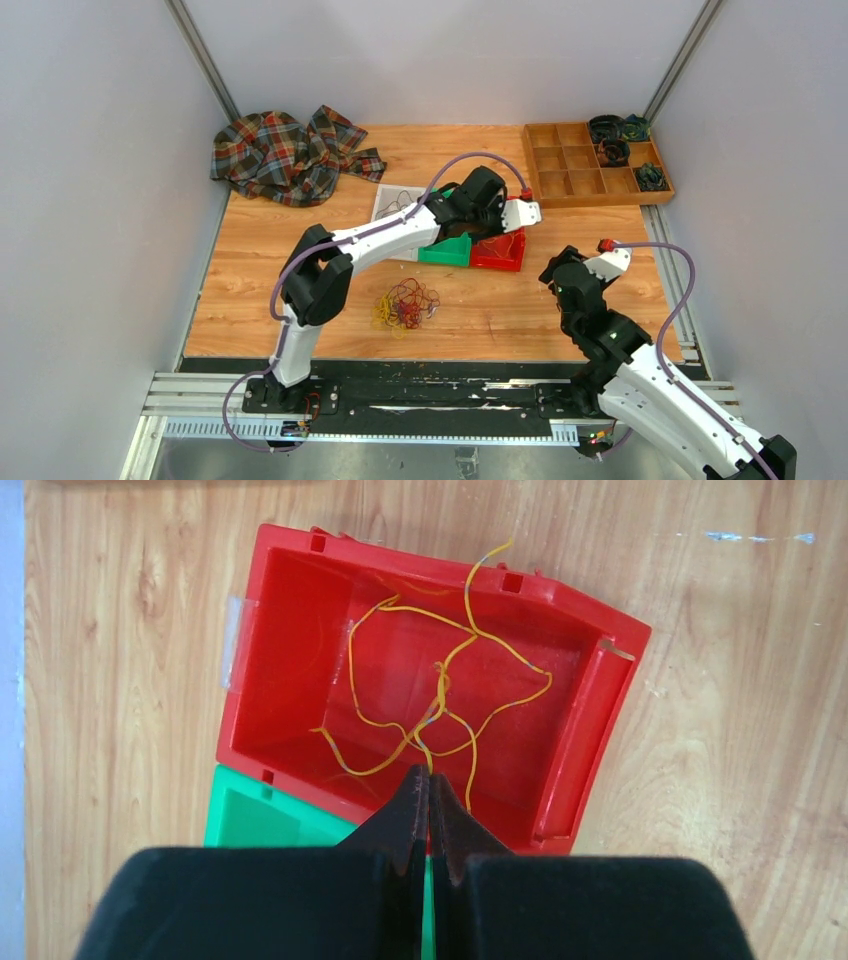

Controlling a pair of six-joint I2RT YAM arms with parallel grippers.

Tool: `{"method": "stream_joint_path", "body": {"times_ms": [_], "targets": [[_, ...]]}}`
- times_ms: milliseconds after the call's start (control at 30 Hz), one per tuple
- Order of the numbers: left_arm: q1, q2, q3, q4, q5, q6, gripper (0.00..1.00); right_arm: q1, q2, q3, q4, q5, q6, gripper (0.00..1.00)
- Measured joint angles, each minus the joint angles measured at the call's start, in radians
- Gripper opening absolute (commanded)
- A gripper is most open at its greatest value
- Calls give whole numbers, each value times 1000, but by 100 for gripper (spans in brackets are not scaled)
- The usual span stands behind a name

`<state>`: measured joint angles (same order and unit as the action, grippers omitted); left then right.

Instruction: Untangle the cables

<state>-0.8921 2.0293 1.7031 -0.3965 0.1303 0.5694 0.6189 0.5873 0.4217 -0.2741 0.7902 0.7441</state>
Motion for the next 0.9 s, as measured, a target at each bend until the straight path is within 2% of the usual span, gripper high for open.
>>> {"method": "stream_joint_path", "body": {"times_ms": [433, 467, 667, 800, 900], "targets": [[-1, 139, -14, 97, -94, 26, 1, -14, 18, 0, -31, -14, 40, 62], [0, 139, -19, 100, -95, 26, 3, -14, 20, 0, -32, -14, 42, 62], [11, 137, -21, 99, -79, 18, 39, -14, 27, 0, -39, -16, 45, 62], [27, 130, 36, 11, -42, -12, 57, -15, 32, 22, -43, -21, 39, 62], [38, 104, 98, -75, -3, -35, 76, -15, 33, 49, -46, -20, 27, 62]]}}
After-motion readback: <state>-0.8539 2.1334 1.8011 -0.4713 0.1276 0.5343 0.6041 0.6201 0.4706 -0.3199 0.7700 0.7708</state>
